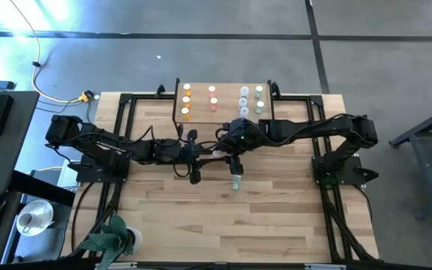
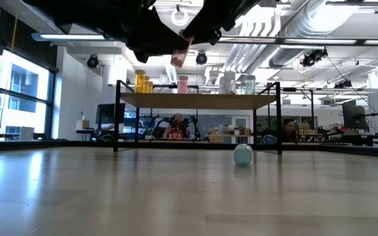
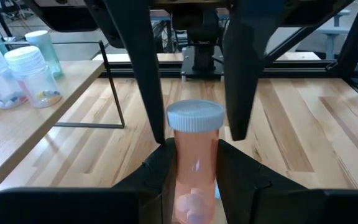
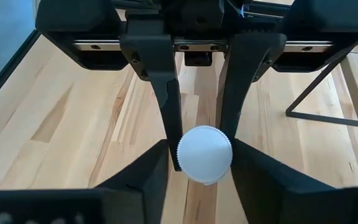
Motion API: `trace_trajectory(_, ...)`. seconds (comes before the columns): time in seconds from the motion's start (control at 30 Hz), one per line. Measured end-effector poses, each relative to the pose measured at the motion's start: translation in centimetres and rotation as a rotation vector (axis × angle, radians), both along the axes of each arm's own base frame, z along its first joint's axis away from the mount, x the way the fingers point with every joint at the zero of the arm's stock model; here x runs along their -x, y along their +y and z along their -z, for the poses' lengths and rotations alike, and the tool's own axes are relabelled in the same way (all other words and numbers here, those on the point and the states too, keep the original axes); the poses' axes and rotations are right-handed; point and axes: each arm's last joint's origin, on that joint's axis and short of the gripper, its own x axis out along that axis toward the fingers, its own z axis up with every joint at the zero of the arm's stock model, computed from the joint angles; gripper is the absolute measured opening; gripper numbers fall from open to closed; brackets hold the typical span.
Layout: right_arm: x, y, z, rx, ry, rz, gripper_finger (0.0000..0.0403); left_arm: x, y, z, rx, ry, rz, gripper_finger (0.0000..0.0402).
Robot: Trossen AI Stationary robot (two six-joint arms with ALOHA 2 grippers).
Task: Pick and place medicine bottles onto shelf by color
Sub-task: Align the pink pill bottle with the other pink pill bottles on the shelf
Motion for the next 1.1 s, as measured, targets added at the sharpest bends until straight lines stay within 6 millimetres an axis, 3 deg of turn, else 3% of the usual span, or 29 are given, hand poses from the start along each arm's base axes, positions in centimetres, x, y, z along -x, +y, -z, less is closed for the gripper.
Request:
trace_trajectory(0.27,0.0,0.0,0.0,0.001,0.001,0.003,0.0101,0.0,0.0,0.0,0.002,0.000,-0.001,0.0085)
trace_trajectory(0.53,0.1,0.0,0.1,-0.016,0.013,0.015,0.0100,0.0,0.0,0.0,0.048,-0.008,-0.020,0.0090)
trace_trajectory(0.97,0.4,0.0,0.4,-0.019,0.056,0.025,0.0101,0.2,0.2,0.4,0.036,0.029,-0.087,0.0196)
trace_trajectory(1.1,0.6,-0.1,0.7,0.000,0.101,0.046,0.0101,1.0,0.2,0.2,0.031,0.093,-0.098,0.0210)
